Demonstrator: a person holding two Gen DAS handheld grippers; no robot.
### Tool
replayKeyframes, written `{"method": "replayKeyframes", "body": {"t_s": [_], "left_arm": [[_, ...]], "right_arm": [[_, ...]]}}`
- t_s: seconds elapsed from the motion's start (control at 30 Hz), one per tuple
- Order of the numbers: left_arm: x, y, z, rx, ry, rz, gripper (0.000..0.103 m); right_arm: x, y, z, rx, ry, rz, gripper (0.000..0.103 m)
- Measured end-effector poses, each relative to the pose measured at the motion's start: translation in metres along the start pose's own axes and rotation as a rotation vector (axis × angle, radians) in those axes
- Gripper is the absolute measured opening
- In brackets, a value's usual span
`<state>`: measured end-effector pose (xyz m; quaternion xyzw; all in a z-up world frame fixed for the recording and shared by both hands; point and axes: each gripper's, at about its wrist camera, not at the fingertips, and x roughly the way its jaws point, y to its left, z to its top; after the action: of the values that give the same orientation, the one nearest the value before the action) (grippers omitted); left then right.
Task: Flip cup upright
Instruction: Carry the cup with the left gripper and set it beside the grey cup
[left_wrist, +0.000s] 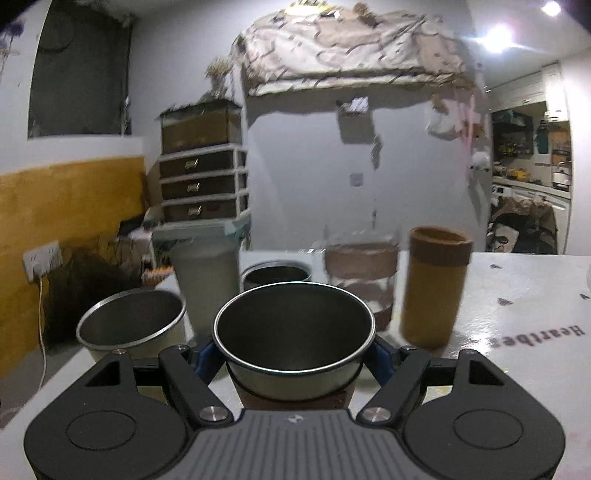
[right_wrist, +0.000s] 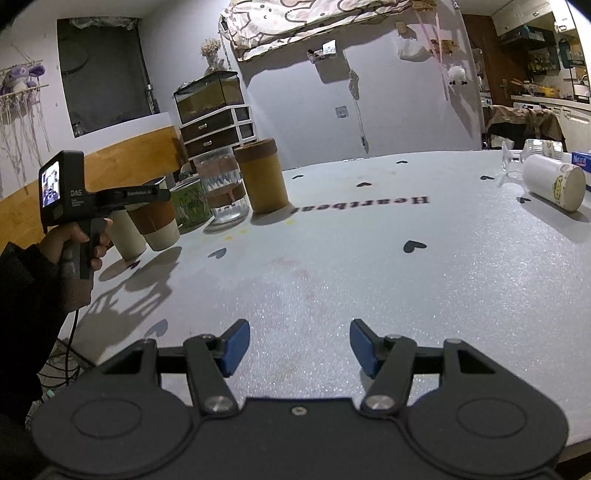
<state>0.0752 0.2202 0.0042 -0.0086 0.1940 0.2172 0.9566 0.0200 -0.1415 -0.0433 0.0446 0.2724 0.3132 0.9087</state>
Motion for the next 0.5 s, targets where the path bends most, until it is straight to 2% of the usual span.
{"method": "replayKeyframes", "body": {"t_s": [0.23, 0.5], "left_arm": [[-0.001, 0.007, -0.004, -0.005, 0.009, 0.002, 0.079], [-0.017, 0.008, -0.009, -0.028, 0.01, -0.03, 0.094]], "right_arm": [[0.0, 0.0, 0.0, 0.002, 0.003, -0.004, 0.062], [0.004, 0.001, 0.001, 0.0, 0.001, -0.005, 0.063]]}}
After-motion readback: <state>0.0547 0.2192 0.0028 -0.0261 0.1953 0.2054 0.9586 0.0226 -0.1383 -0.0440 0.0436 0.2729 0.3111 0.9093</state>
